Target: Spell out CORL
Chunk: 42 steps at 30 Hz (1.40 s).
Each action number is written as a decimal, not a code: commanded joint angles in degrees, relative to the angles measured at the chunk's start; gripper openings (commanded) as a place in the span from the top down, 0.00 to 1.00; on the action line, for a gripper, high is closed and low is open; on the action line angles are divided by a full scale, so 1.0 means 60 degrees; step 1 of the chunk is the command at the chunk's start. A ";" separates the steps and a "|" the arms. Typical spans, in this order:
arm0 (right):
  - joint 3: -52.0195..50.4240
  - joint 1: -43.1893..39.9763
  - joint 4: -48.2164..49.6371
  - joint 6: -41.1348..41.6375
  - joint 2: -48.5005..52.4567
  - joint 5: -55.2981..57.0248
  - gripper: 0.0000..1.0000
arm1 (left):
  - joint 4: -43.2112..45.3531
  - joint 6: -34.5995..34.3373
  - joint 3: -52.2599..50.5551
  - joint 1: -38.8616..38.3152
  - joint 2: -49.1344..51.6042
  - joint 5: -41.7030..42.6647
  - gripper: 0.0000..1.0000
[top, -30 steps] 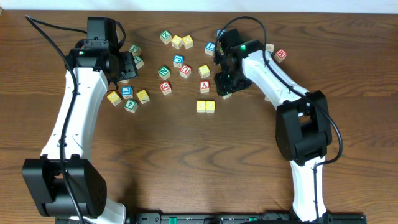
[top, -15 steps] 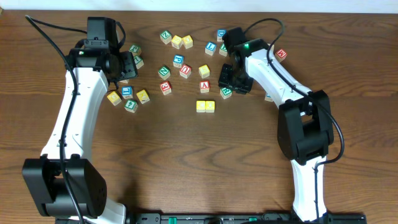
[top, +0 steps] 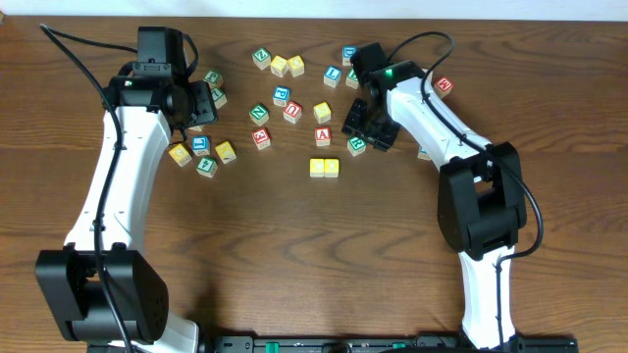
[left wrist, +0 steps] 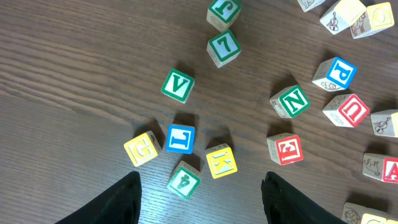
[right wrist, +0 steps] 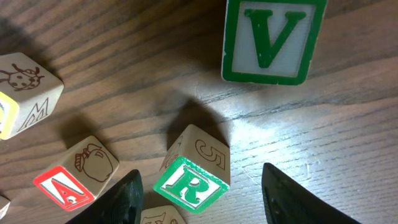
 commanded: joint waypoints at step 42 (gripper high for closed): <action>-0.0171 0.0415 -0.0273 -0.0255 -0.0127 0.0754 0.66 | 0.0004 0.0022 -0.0095 0.0036 0.0091 0.0018 0.39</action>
